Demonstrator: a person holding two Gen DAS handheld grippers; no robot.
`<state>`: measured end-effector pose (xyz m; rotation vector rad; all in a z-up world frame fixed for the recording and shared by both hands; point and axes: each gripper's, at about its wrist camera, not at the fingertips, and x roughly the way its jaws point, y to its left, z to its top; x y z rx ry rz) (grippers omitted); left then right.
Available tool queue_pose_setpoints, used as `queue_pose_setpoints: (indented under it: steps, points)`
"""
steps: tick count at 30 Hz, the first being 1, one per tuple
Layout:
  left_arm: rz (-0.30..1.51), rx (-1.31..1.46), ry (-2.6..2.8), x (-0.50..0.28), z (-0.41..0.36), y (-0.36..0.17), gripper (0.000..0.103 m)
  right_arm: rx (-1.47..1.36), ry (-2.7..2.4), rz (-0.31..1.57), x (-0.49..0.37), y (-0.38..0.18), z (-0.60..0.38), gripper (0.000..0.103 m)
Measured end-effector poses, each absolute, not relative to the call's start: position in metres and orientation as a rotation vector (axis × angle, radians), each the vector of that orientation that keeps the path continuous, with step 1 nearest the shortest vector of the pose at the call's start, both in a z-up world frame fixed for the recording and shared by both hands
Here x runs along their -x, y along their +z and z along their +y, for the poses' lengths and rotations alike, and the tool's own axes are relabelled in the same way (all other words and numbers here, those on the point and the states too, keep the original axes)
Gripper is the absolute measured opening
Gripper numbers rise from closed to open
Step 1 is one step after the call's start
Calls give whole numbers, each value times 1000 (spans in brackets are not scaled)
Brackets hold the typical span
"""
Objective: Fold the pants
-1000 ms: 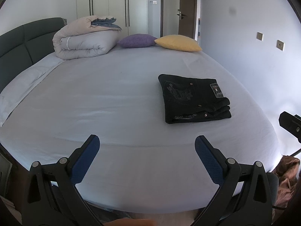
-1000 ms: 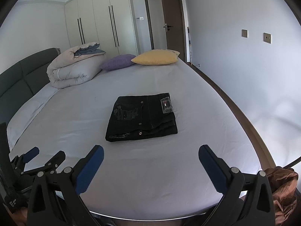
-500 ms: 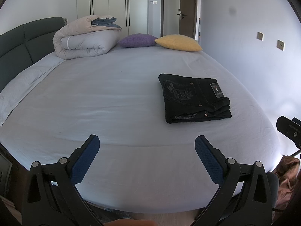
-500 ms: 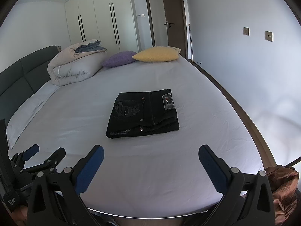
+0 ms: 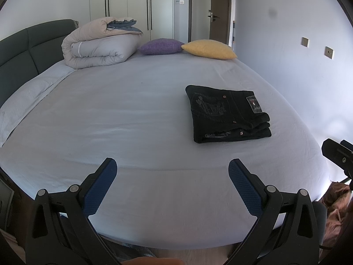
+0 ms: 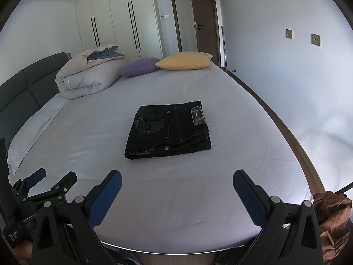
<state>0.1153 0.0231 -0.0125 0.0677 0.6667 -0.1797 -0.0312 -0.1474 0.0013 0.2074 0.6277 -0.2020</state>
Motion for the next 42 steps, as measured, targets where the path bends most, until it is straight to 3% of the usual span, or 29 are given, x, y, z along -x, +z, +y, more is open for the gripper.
queue_pose_setpoints:
  steps: [42]
  points:
    - [669, -66, -178, -112, 23, -17, 103, -213, -199, 637, 34, -6, -144, 103]
